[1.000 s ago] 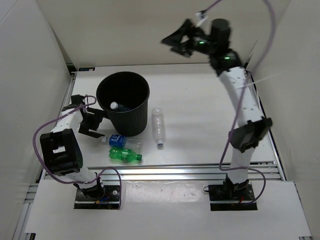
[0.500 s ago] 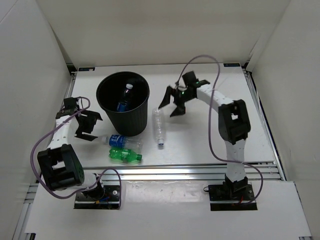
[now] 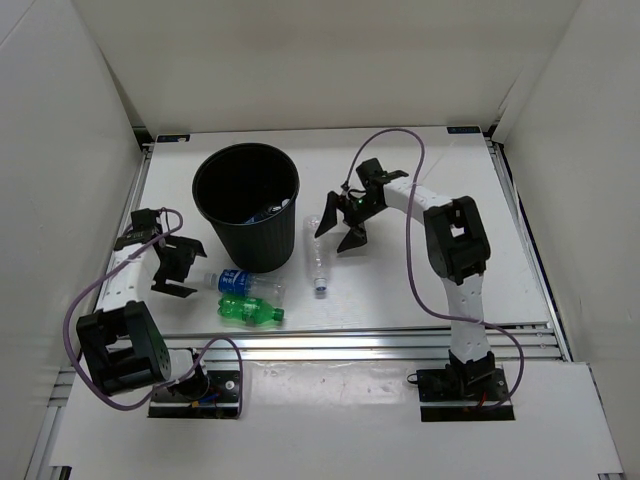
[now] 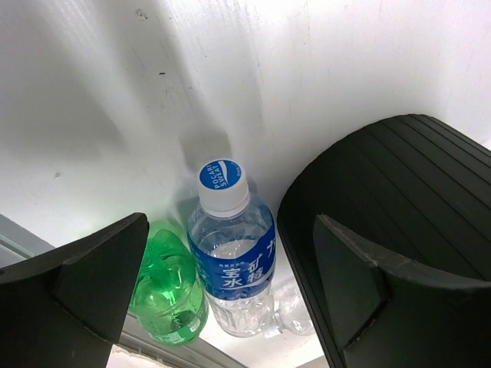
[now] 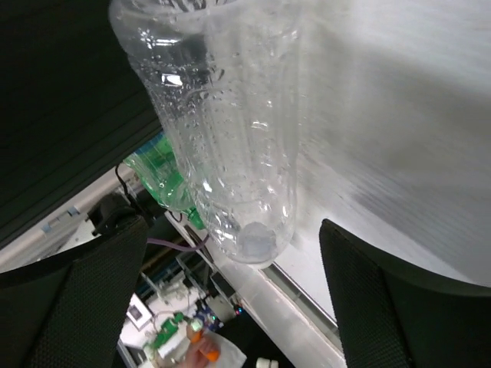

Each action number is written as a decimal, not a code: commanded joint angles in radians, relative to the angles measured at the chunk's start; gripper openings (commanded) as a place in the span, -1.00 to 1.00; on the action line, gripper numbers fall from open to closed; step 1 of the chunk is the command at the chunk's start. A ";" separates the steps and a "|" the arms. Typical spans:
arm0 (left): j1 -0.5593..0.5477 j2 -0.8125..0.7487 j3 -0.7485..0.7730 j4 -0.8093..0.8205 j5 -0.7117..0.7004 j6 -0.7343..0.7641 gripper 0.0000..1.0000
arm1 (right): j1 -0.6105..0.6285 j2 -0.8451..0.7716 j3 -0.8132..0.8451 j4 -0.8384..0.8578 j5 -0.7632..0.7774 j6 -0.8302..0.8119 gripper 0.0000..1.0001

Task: Put the plastic bottles in the bin

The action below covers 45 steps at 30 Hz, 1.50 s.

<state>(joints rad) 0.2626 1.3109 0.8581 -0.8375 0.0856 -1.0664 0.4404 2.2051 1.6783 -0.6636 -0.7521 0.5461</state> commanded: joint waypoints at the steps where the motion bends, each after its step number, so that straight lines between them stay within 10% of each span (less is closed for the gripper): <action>1: 0.000 -0.048 0.001 -0.002 -0.017 -0.004 0.99 | 0.041 0.062 0.008 0.005 -0.056 -0.029 0.87; 8: 0.000 -0.081 -0.037 -0.020 -0.026 -0.004 0.99 | 0.070 0.169 0.093 0.005 -0.079 -0.020 0.71; 11: 0.000 -0.081 -0.037 -0.020 -0.036 -0.004 0.99 | 0.070 0.180 0.083 -0.010 -0.102 -0.020 0.26; 19: 0.000 -0.101 -0.047 -0.029 -0.027 0.034 0.99 | -0.029 -0.263 -0.114 -0.021 -0.082 -0.031 -0.38; 29: 0.000 -0.108 -0.041 -0.043 0.169 0.060 0.99 | 0.067 -0.335 0.769 0.014 0.221 0.015 -0.48; 34: 0.000 -0.012 0.083 -0.110 0.236 0.060 0.99 | 0.144 -0.239 0.886 0.421 0.364 0.043 -0.32; 39: 0.000 0.062 0.361 -0.277 0.165 0.135 0.99 | 0.283 -0.183 0.836 0.461 0.487 -0.157 -0.32; 42: 0.000 0.062 0.365 -0.288 0.140 0.144 0.99 | 0.380 -0.171 0.827 0.444 0.567 -0.339 0.00; 44: 0.000 0.044 0.326 -0.288 0.140 0.112 0.99 | 0.392 -0.201 0.816 0.383 0.589 -0.334 0.94; 45: 0.000 0.016 0.282 -0.279 0.140 0.112 0.99 | 0.402 -0.226 0.807 0.368 0.620 -0.363 1.00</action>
<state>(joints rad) 0.2626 1.3731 1.2015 -1.0542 0.2470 -0.9539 0.8181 2.0724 2.4672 -0.3012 -0.2367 0.3206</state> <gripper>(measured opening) 0.994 0.954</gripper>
